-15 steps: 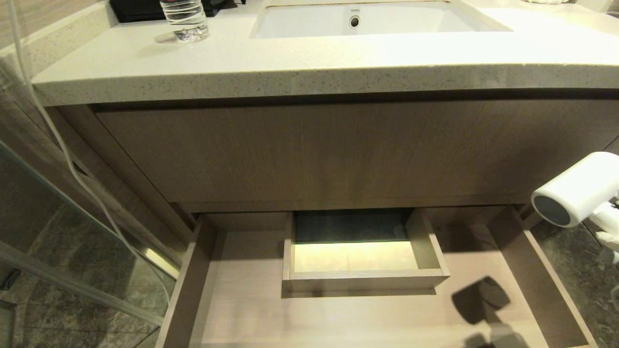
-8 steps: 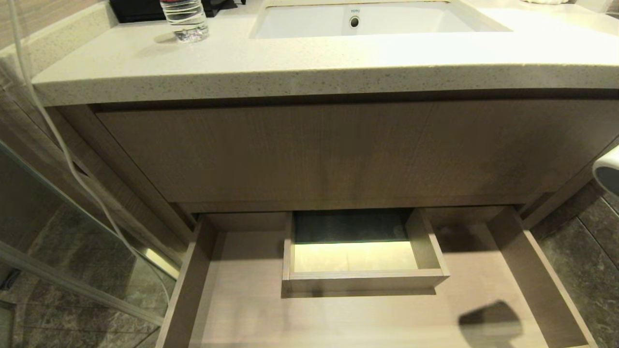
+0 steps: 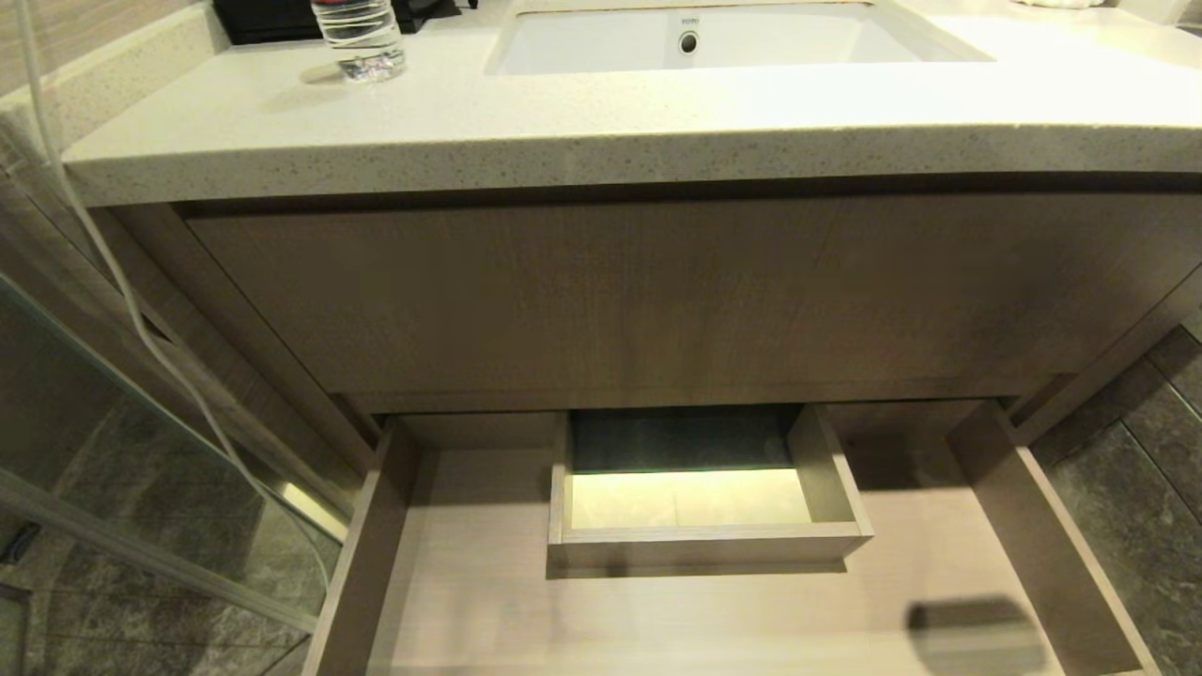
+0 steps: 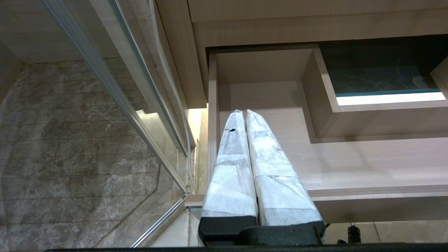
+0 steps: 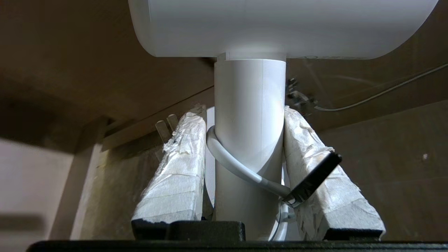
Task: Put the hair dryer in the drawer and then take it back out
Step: Place it on the countertop
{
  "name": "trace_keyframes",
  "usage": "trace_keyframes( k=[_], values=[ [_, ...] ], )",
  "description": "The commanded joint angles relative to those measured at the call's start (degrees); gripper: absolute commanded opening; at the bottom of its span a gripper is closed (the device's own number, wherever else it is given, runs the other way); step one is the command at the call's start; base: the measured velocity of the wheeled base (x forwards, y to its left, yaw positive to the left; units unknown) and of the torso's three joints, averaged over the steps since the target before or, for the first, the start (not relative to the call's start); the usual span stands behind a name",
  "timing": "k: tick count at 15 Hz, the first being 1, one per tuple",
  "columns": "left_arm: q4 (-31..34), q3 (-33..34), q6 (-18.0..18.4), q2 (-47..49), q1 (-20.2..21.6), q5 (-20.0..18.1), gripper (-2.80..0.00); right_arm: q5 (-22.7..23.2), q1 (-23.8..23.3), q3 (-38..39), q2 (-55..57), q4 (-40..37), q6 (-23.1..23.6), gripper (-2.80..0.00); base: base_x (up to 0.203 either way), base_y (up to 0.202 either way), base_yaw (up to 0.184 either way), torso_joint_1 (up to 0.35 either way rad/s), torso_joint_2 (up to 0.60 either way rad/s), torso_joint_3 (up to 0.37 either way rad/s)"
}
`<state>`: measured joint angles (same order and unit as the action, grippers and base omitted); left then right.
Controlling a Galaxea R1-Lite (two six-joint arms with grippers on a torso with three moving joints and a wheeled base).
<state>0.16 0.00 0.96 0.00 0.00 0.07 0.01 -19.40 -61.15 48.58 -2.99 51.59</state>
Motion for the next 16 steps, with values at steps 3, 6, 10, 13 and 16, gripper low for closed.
trace_keyframes(
  k=[3,6,10,13,16],
  values=[
    [0.02,0.0,0.0,0.0,0.0,0.01,-2.8,0.09,-0.86,-17.65,11.96,-1.34,0.12,-2.8,0.0,0.0,0.0,0.0,0.0,0.0],
    [0.02,0.0,0.0,0.0,0.0,0.01,-2.8,0.15,-0.98,-28.29,19.79,-1.61,0.09,-2.8,0.0,0.0,0.0,0.0,0.0,0.0],
    [0.02,0.0,0.0,0.0,0.0,0.01,-2.8,0.35,-0.8,-39.2,28.51,-1.26,0.2,-2.8,0.0,0.0,0.0,0.0,0.0,0.0],
    [0.02,0.0,0.0,0.0,0.0,0.01,-2.8,2.3,0.31,-45.98,34.43,-0.91,0.43,-2.8,0.0,0.0,0.0,0.0,0.0,0.0],
    [0.02,0.0,0.0,0.0,0.0,0.01,-2.8,5.92,1.3,-49.67,39.28,-0.02,1.41,-2.8,0.0,0.0,0.0,0.0,0.0,0.0]
  ],
)
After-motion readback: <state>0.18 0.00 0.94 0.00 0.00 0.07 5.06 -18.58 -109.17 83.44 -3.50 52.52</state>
